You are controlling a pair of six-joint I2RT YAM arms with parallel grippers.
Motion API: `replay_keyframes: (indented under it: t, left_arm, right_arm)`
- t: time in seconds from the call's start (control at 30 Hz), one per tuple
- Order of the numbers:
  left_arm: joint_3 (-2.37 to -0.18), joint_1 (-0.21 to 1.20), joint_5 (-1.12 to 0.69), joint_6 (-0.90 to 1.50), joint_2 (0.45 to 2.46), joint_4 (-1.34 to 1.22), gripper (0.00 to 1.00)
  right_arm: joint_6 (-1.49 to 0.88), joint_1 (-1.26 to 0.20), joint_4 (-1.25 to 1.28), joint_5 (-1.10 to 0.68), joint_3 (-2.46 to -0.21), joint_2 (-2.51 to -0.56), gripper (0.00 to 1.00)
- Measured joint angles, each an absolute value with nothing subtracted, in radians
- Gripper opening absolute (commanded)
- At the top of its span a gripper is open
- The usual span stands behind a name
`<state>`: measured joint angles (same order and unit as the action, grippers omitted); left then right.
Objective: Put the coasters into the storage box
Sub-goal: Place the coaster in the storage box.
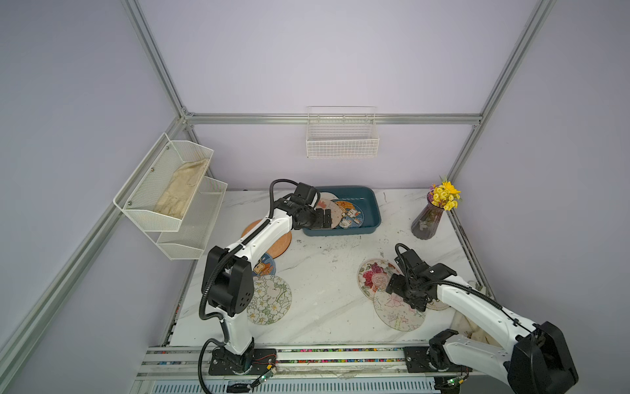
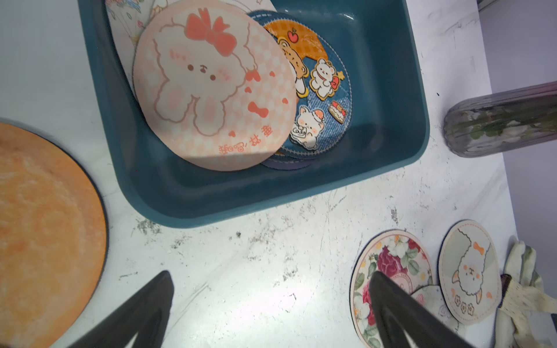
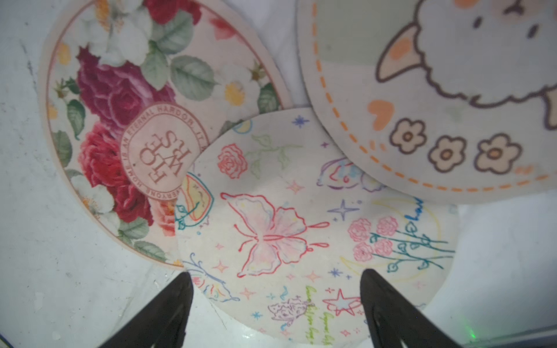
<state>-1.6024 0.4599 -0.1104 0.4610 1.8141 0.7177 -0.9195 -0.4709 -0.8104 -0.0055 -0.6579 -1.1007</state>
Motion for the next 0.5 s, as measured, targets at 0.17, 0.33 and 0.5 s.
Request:
replay_keyframes:
  t: [0.17, 0.33, 0.5]
  left_arm:
    - [-1.516, 0.473, -0.15, 0.471, 1.771, 0.698, 1.0]
    - [-1.455, 0.499, -0.181, 0.487, 1.746, 0.684, 1.0]
    - [-1.431, 0.516, -0.203, 0.49, 1.737, 0.669, 1.0]
  right_arm:
    - [-0.999, -0.466, -0.83, 0.022, -0.624, -1.055, 0.88]
    - [-1.073, -0.465, -0.86, 0.038, -0.562, -0.991, 0.87]
    - [-1.134, -0.465, -0.878, 0.043, -0.509, -0.938, 0.92]
